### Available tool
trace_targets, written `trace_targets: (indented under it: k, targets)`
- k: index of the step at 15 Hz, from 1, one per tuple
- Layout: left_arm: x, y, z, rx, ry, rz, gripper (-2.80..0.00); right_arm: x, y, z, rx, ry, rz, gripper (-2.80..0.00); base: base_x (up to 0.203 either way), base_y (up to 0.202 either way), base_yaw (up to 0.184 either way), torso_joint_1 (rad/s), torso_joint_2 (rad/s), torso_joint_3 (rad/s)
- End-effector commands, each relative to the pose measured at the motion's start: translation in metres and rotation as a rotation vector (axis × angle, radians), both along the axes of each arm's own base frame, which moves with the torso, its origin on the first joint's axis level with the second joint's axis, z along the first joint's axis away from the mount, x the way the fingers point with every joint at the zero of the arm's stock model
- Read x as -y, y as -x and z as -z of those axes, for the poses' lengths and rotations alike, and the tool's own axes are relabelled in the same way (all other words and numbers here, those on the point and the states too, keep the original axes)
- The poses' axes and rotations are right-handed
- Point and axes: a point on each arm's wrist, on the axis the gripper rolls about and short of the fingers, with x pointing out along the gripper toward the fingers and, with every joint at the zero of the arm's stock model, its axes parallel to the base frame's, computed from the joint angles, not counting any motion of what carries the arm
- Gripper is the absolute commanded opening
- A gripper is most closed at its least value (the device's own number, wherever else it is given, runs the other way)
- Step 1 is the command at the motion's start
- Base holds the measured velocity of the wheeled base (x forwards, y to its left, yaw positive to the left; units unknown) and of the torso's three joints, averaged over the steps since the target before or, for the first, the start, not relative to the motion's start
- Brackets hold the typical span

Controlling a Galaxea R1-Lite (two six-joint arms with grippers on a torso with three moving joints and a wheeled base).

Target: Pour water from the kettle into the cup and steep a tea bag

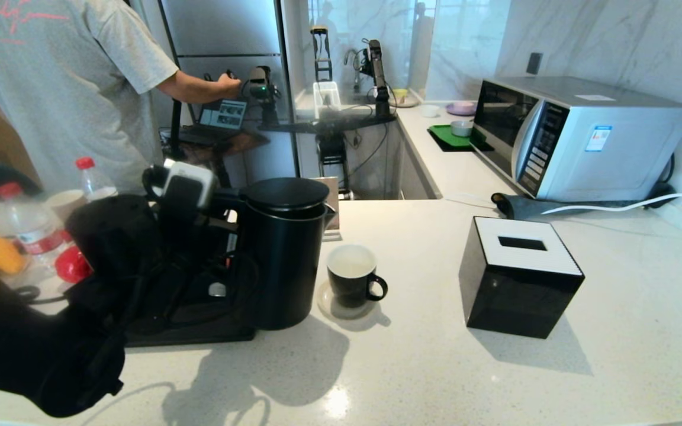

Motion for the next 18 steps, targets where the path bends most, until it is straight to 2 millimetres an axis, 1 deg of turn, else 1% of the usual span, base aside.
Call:
trace_targets:
  k: [1,12,18]
  targets:
    - [0.003,-0.005,0.004,-0.005,-0.005,0.0,-2.8,0.0,0.0,0.0,-0.001,0.001,-0.001,-2.8,0.0,0.0,0.0,0.0,0.0,0.0]
    - [0.009,-0.005,0.006,-0.016,-0.049,-0.023,-2.8,0.0,0.0,0.0,-0.002,0.001,-0.001,-2.8,0.0,0.0,0.0,0.0,0.0,0.0]
    - [0.016,0.0,0.006,-0.018,-0.066,-0.051,-2.8,0.0,0.0,0.0,-0.002,0.001,-0.001,-2.8,0.0,0.0,0.0,0.0,0.0,0.0]
